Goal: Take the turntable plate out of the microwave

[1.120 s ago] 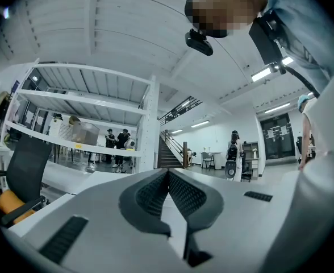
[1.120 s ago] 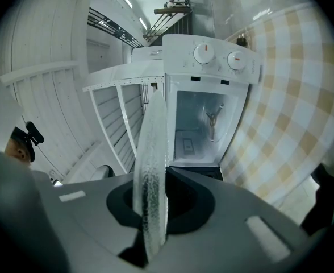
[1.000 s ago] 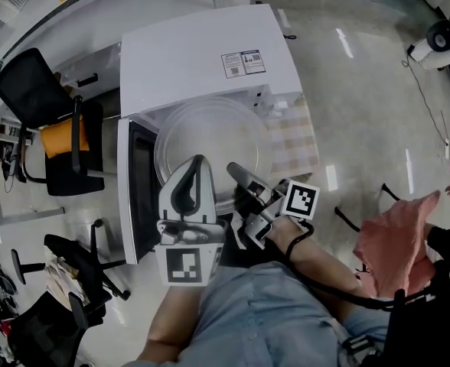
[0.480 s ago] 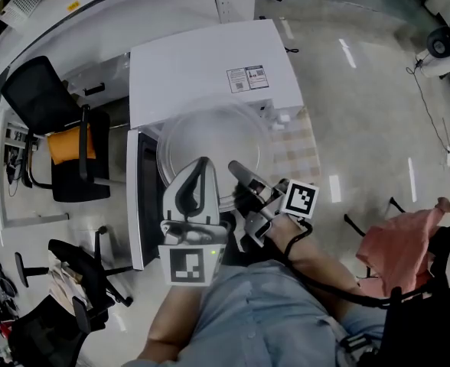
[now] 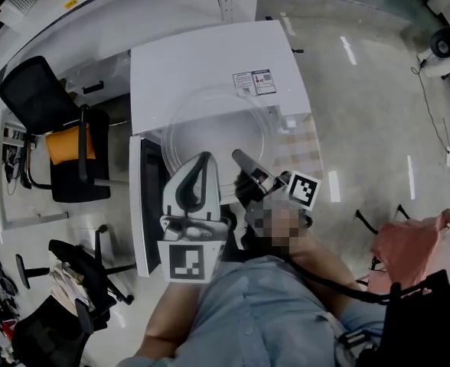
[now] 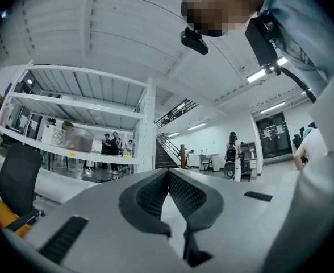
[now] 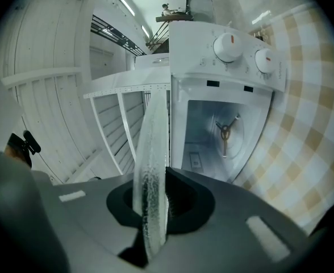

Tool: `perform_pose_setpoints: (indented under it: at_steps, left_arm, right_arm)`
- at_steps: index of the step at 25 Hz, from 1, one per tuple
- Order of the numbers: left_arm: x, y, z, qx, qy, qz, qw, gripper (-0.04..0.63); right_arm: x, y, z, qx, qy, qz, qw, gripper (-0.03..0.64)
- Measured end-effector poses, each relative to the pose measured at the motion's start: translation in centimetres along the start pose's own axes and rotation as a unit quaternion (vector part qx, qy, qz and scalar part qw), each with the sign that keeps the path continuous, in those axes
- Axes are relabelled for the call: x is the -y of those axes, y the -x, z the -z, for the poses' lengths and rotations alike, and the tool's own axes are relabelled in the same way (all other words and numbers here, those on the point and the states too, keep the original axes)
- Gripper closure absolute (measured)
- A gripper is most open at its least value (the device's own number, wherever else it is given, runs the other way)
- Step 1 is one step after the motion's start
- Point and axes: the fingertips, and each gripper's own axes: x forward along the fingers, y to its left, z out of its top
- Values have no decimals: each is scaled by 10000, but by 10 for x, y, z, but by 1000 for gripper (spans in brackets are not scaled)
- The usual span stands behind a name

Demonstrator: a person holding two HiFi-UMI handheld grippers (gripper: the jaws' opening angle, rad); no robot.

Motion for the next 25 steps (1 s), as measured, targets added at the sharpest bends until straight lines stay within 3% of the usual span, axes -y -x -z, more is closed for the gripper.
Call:
perform_pose_setpoints:
  at_steps: [14,25]
  left_arm:
    - [-36,-25,13,-135,117,42,9998,588]
    - [-56,-29,26,-332,211,62,9992,588]
  right_arm:
    - [7,-37,-23,335,96,-165,9993,589]
    - [9,-61,-43,692,140,69,9975,586]
